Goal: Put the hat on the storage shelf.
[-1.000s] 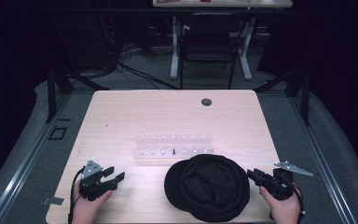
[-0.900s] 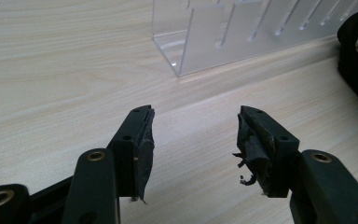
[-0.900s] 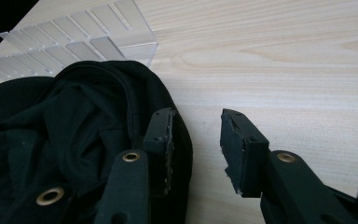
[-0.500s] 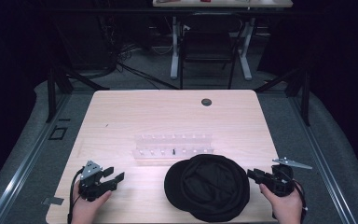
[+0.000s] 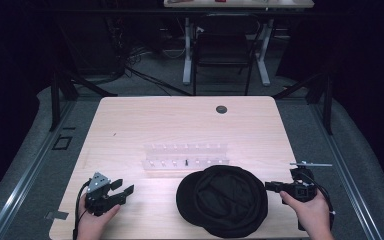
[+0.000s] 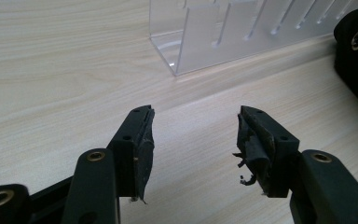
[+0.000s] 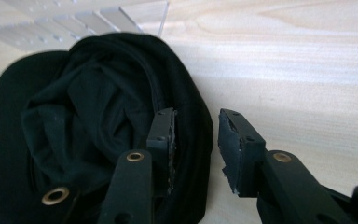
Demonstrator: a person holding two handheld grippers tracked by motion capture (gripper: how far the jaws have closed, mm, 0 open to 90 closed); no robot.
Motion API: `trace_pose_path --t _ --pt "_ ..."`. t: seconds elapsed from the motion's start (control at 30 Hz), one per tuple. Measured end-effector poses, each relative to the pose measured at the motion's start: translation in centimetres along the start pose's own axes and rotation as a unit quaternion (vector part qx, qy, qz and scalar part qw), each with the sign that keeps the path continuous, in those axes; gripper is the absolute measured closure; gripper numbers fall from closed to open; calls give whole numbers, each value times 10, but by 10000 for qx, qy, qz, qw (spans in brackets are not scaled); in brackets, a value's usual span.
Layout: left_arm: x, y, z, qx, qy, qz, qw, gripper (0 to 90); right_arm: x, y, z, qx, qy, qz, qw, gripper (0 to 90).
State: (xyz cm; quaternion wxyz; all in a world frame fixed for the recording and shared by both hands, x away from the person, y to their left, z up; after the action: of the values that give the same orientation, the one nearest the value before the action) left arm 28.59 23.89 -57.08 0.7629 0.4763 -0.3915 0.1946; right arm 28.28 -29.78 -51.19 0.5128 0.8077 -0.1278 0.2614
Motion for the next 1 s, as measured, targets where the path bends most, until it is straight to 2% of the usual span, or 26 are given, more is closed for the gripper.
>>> trace_pose_path --t 0.27,0.37,0.7,0.83,1.0 --pt "0 0 0 9 11 9 10000 457 3 -3 -5 59 170 -341 9993 674" --pt "0 0 0 13 15 9 10000 456 5 -5 -6 13 250 -425 9988 685" --pt "-1 -1 -1 -12 27 -30 10000 456 9 -15 -4 -86 293 -783 9965 701" --pt "0 -1 -1 -14 35 -33 10000 456 11 -18 -3 -50 223 -828 9963 715" --pt "-1 -1 -1 -22 57 -55 10000 457 13 -21 -3 -26 290 -965 9949 736"
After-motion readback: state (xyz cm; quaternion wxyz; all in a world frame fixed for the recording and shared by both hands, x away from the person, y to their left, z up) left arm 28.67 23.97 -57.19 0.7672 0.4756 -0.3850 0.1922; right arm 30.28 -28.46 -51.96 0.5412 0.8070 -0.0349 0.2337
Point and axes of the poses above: each handheld gripper's, and its own axes: y roughly backward along the jaws, x roughly out of its top, z roughly to its right, the point moved 2 cm from there along -y, roughly forward along the jaws, and after that the axes turned 7 degrees about y, right-handed, at the moved point
